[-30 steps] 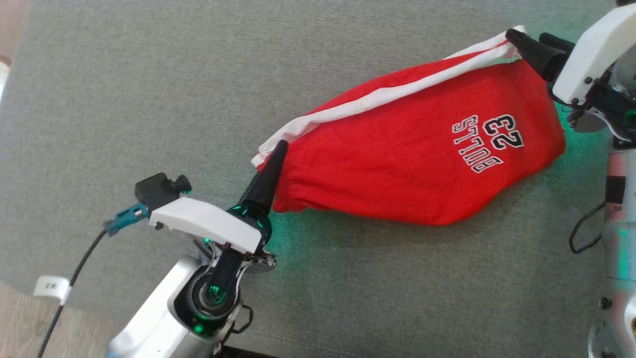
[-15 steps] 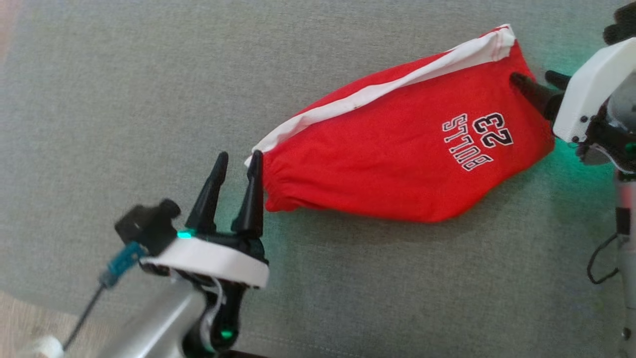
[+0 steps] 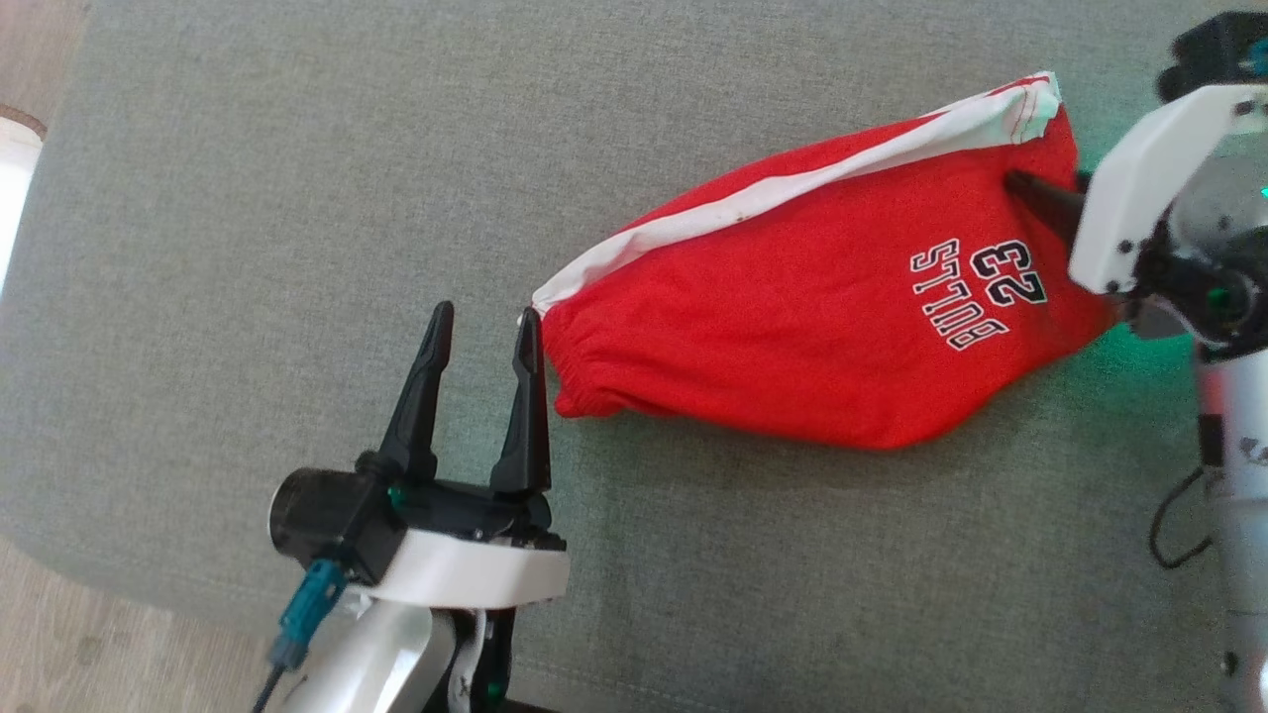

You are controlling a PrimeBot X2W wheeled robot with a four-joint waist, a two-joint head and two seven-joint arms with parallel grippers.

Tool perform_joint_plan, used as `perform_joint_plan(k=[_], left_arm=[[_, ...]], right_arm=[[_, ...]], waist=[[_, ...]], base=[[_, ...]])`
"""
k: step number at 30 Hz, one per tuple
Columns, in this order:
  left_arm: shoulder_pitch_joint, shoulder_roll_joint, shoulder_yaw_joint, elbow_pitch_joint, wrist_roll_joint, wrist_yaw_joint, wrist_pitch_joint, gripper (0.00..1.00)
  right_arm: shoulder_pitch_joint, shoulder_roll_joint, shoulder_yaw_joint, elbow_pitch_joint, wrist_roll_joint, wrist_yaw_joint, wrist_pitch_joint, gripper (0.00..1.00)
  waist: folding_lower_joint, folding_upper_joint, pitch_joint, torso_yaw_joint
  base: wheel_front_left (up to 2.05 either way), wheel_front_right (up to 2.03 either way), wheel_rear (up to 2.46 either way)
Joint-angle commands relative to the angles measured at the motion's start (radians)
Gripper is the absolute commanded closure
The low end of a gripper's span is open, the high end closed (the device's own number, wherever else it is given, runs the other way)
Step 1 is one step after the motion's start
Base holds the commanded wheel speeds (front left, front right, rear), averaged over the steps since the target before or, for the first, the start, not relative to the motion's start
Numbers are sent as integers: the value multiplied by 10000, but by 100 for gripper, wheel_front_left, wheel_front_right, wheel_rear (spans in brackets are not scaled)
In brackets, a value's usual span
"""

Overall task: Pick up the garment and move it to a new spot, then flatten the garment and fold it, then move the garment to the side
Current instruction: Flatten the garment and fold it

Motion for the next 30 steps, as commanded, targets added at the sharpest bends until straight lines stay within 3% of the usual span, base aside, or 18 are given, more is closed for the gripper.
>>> perform_joint_plan(k=[1, 8, 21, 30], left_arm=[[108, 8, 548, -309, 339, -84, -92, 0], [748, -657, 1497, -71, 1293, -783, -94, 0], [1733, -1261, 2888, 422, 2551, -1712, -95, 0], [2640, -1579, 3504, 609, 3130, -2229, -95, 0]], right_arm=[[434, 371, 531, -9, 235, 67, 246, 100], [472, 483, 195, -29, 914, 67, -264, 100], [903, 383, -2993, 375, 1745, 67, -1287, 100], [1226, 309, -4181, -144, 1761, 67, -1295, 100]], waist=[[1, 0, -28, -8], [1, 0, -186, -234], [1, 0, -1101, -975], [1, 0, -1650, -1239]], base=[[0, 0, 0], [0, 0, 0], [0, 0, 0], [0, 0, 0]])
